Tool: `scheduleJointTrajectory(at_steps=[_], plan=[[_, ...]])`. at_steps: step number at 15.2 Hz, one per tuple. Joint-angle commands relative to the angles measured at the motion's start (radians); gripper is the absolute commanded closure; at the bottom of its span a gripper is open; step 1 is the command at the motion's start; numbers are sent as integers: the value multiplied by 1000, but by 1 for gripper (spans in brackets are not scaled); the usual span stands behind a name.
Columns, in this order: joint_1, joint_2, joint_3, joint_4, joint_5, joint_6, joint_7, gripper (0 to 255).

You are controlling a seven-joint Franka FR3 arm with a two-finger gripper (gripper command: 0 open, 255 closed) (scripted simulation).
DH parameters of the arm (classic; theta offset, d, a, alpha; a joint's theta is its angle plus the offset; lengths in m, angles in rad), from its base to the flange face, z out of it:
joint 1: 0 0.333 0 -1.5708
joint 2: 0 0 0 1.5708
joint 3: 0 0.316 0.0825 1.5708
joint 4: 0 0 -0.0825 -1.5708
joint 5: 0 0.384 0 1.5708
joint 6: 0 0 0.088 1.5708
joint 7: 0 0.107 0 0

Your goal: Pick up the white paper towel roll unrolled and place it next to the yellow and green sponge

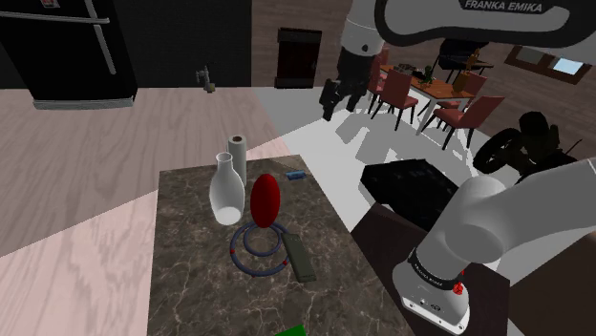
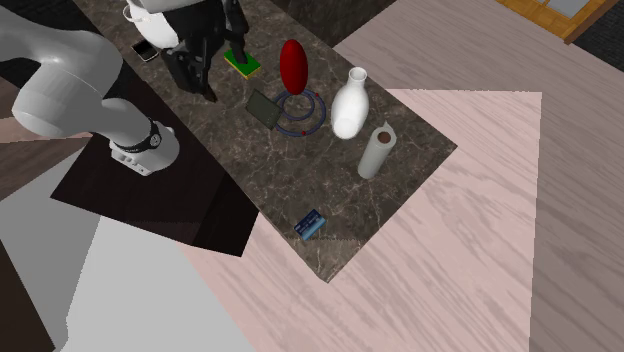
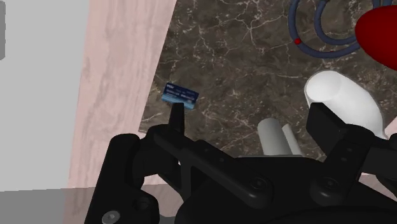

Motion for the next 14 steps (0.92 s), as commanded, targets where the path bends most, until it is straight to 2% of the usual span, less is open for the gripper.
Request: scheduleJointTrajectory(at_steps=[1,8,14], plan=[[-4,69,20,27,10,33,46,0],[-17,331,79,158,19,137,196,0],[-18,569,109,323,1,187,321,0]])
